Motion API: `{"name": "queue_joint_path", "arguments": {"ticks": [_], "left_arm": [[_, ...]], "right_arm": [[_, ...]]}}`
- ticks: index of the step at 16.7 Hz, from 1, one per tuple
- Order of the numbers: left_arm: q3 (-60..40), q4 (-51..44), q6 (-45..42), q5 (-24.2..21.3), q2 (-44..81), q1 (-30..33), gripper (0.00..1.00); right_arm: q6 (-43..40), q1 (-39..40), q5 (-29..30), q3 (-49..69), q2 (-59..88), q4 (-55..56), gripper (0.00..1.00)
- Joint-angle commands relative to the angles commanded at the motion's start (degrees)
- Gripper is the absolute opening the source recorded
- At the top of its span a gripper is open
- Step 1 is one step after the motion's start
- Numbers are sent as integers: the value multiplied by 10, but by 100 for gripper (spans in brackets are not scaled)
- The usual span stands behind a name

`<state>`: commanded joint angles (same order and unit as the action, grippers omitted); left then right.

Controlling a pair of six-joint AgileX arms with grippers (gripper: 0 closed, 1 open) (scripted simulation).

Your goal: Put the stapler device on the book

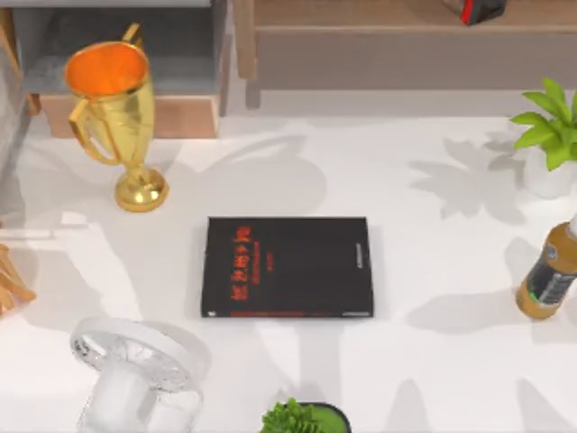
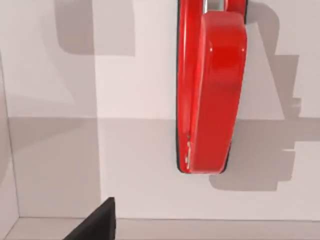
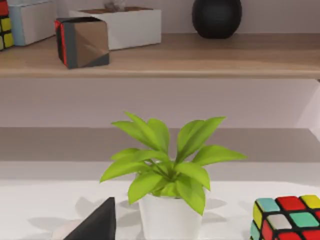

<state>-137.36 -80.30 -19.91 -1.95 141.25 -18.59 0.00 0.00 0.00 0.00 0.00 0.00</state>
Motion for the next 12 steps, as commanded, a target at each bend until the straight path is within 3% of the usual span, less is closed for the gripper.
{"name": "queue_joint_path", "arguments": {"ticks": [4, 12], "left_arm": [[27, 53, -8, 1, 25, -12, 100], [-34, 71, -7, -4, 109, -1, 100]], "right_arm": [[0, 0, 0, 0, 0, 0, 100], [0, 0, 0, 0, 0, 0, 100]]}}
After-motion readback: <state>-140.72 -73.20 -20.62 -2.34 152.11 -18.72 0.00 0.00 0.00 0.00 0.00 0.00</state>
